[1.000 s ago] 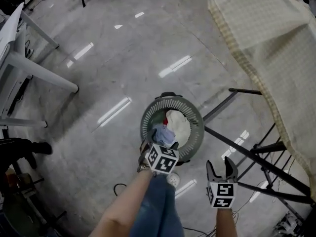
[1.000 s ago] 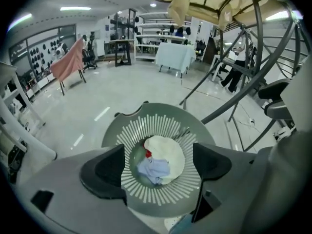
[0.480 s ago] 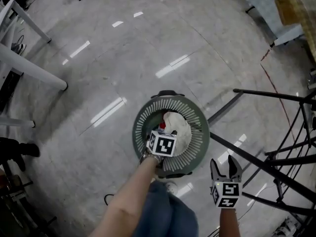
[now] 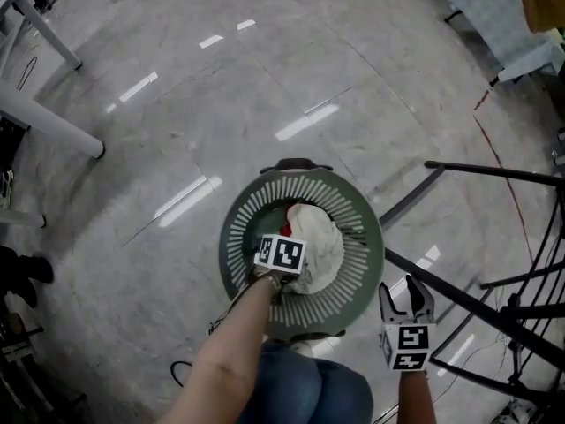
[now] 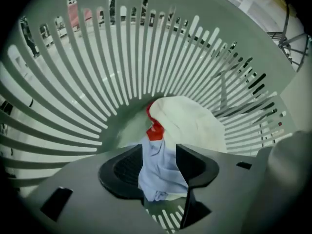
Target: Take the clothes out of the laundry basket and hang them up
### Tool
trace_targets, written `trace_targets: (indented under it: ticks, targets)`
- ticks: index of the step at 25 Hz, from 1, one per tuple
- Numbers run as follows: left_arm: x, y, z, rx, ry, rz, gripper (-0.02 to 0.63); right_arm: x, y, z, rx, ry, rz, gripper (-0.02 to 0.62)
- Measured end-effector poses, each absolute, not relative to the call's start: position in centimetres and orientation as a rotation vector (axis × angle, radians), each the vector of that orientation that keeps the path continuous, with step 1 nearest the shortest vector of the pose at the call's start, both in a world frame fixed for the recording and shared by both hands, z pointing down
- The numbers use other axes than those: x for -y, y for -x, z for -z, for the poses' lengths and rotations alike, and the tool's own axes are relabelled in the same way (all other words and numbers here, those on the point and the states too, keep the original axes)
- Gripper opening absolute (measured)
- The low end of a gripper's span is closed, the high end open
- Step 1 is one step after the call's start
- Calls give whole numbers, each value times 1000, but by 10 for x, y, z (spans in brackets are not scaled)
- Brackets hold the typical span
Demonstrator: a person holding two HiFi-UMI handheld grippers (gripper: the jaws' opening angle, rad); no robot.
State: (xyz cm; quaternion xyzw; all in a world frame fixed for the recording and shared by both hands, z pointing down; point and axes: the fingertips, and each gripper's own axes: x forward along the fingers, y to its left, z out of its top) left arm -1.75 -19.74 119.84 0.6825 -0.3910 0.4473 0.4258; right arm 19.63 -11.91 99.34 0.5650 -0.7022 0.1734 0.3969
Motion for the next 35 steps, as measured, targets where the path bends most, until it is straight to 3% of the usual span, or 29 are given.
trace_targets:
  ticks: [7,8,9,19,24,35]
  targets:
    - [192,10,-1232,908,-1682,-1093,198,112,-182,-1017,1812,-1343,-479,218]
    - [191,9,-1233,893,-1680,-1091,144,111,-181,-1019,1811,-1339,-481,215]
    - [191,9,-1231,883,-1683,-1089,28,109,-180,-1020,1810,-1339,-486,212]
    - [184,38,-1124,1028,-1663,-950,18,83,-158,-950,1791,-1308,-555,178]
    - [179,19,-1048,974,-1718,-796,18,83,-148,-890,1803,-1301,-565,173]
    - [136,25,-913,913,-1792,-934,17,88,-146,-757,1842,-1298,-530,155]
